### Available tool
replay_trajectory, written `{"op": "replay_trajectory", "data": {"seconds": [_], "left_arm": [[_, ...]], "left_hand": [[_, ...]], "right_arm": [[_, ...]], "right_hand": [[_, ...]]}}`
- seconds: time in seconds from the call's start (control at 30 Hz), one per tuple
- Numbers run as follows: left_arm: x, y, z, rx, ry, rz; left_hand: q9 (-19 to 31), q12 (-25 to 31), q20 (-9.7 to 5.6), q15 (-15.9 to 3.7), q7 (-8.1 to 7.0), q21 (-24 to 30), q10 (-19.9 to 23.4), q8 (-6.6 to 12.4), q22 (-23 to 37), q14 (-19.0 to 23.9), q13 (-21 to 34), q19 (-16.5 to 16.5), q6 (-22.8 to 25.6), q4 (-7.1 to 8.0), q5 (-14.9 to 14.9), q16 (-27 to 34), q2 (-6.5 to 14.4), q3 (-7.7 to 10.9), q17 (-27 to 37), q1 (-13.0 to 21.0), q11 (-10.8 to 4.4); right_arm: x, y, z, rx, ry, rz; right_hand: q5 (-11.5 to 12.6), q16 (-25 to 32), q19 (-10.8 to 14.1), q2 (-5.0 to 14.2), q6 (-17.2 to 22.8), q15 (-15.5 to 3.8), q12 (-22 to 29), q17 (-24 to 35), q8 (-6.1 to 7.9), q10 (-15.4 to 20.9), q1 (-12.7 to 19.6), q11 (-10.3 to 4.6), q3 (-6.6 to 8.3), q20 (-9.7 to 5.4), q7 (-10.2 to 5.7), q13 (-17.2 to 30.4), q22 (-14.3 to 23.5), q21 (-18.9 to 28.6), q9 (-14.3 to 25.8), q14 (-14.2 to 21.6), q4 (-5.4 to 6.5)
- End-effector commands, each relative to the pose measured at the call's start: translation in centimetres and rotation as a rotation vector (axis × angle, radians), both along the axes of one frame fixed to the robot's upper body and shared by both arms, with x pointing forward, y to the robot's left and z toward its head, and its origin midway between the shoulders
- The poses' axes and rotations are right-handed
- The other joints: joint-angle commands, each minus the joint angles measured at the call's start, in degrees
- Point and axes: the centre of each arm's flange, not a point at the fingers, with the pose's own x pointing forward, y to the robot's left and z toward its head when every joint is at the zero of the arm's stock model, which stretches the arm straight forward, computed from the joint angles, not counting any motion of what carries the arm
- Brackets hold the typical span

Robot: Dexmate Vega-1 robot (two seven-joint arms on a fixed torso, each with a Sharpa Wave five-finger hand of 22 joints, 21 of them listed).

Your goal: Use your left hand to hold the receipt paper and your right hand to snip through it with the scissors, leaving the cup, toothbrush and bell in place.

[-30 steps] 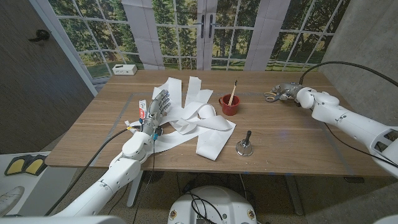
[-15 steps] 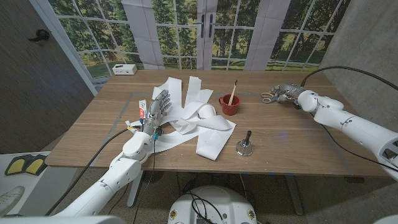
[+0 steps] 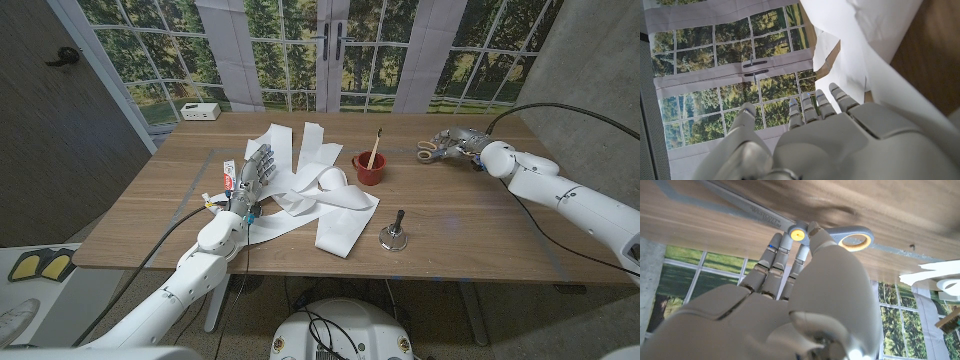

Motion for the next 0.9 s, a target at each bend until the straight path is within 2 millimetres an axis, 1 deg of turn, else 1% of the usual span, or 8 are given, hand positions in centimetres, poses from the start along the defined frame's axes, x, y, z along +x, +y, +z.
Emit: {"op": "replay_trajectory", "data": {"seconds": [0.03,0.33,0.57,0.9], "left_arm": [[0.3,0.1,0.1,-0.005,-0.008,-0.008],[0.0,0.2,0.3,-0.003,-0.019,-0.009],[-0.1,0.0,0.3,0.001,-0.020,-0.013],[-0.4,0.1,0.6,0.000,-0.028,-0.016]], "left_hand": [[0.2,-0.1,-0.13,-3.27,-0.03,0.0,0.6,0.08,0.2,0.6,0.1,0.6,0.4,0.11,0.2,0.2,0.3,-0.27,0.1,-0.5,-0.05],[0.2,-0.1,-0.13,-3.23,-0.07,-0.1,0.6,0.08,0.2,0.7,0.1,0.5,0.4,0.10,0.2,0.1,0.3,-0.27,0.1,-0.5,-0.05],[0.2,-0.2,-0.12,-3.21,-0.04,-0.1,0.7,0.04,0.2,0.7,0.1,0.5,0.4,0.09,0.2,0.1,0.4,-0.27,0.1,-0.5,-0.10],[0.2,-0.1,-0.10,-3.17,-0.01,-0.1,0.8,0.09,0.2,0.8,0.1,0.6,0.5,0.06,0.2,0.1,0.3,-0.29,0.1,-0.6,-0.08]], "right_arm": [[-2.0,0.0,2.4,0.018,-0.067,0.010],[-3.2,0.1,3.6,0.009,-0.098,0.015],[-4.2,-0.2,4.7,-0.003,-0.117,0.008],[-6.2,0.2,6.7,-0.006,-0.169,0.028]], "right_hand": [[0.3,-0.2,-0.3,0.70,0.2,-13.41,0.3,6.2,-0.17,5.8,0.3,-6.21,0.42,-3.22,0.58,1.8,0.1,0.4,0.3,4.3,0.14],[0.5,-0.4,-0.5,0.70,-0.1,-13.41,0.4,6.5,-0.53,5.3,0.2,-6.11,0.46,-3.23,0.77,2.0,0.0,0.7,0.2,4.4,0.16],[0.6,-0.7,-0.5,0.68,-0.1,-13.41,0.6,6.7,-0.74,5.3,0.2,-6.10,0.52,-2.95,0.83,2.3,0.0,1.0,0.2,4.5,0.14],[0.9,-1.1,-0.8,0.67,-0.9,-13.41,0.9,7.2,-1.34,4.7,0.3,-6.03,0.66,-2.96,0.87,2.9,-0.1,1.5,0.2,4.5,0.08]]}}
